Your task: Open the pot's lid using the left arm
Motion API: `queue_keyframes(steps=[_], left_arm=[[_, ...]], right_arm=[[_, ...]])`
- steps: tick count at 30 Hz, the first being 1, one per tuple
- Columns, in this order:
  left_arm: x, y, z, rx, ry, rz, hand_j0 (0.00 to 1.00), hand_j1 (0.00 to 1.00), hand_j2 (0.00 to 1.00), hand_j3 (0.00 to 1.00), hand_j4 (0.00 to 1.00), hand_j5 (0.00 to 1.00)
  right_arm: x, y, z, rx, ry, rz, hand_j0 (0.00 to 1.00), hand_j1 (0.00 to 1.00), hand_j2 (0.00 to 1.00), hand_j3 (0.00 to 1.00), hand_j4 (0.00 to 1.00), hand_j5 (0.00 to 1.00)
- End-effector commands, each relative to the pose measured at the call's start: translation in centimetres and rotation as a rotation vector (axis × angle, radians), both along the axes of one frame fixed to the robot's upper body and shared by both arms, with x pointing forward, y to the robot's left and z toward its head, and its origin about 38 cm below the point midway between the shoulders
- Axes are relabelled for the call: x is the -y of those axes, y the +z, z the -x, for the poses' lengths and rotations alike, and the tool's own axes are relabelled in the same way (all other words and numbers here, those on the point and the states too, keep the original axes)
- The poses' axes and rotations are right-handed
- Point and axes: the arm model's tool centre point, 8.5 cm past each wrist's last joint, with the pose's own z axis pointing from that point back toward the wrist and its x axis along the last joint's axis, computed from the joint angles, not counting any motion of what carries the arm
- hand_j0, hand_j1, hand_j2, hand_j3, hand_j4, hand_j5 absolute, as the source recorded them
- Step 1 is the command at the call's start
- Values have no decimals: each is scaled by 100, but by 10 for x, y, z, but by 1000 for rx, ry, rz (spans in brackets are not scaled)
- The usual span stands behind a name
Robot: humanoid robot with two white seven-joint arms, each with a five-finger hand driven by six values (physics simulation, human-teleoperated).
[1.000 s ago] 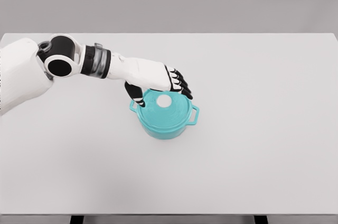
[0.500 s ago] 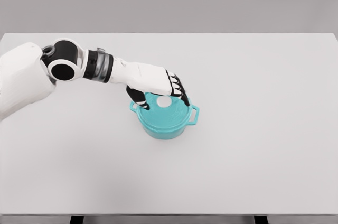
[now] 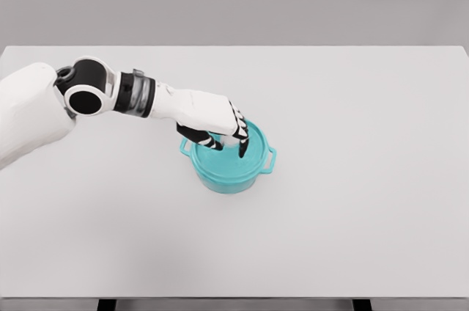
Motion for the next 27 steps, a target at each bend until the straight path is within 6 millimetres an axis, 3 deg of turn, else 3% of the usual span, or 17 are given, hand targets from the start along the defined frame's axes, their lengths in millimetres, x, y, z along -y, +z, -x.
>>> queue_keyframes(steps=[1,5,8,13,17,22,23,24,27], left_arm=[[-3,2,0,-12,8,12,41,41,41,41,41,41],[-16,14,3,-7,15,26,41,41,41,41,41,41],[-56,42,1,30,77,21,41,41,41,41,41,41],[-119,66,-2,63,203,-12,42,42,42,42,42,42],[-165,73,-5,71,315,-40,42,42,42,42,42,42],[-188,61,-15,44,396,-58,42,42,42,42,42,42],[-185,61,-16,46,389,-54,50,50,50,50,50,50],[-181,60,-17,46,380,-52,97,97,97,97,97,97],[-178,60,-17,48,373,-50,100,100,100,100,100,100]], right_arm=[[0,0,0,1,1,0,100,100,100,100,100,100],[0,0,0,1,1,0,100,100,100,100,100,100],[0,0,0,1,1,0,100,100,100,100,100,100],[0,0,0,1,1,0,100,100,100,100,100,100],[0,0,0,0,1,-2,100,100,100,100,100,100],[0,0,0,1,1,0,100,100,100,100,100,100],[0,0,0,0,1,-2,100,100,100,100,100,100],[0,0,0,1,1,0,100,100,100,100,100,100],[0,0,0,0,1,-2,100,100,100,100,100,100]])
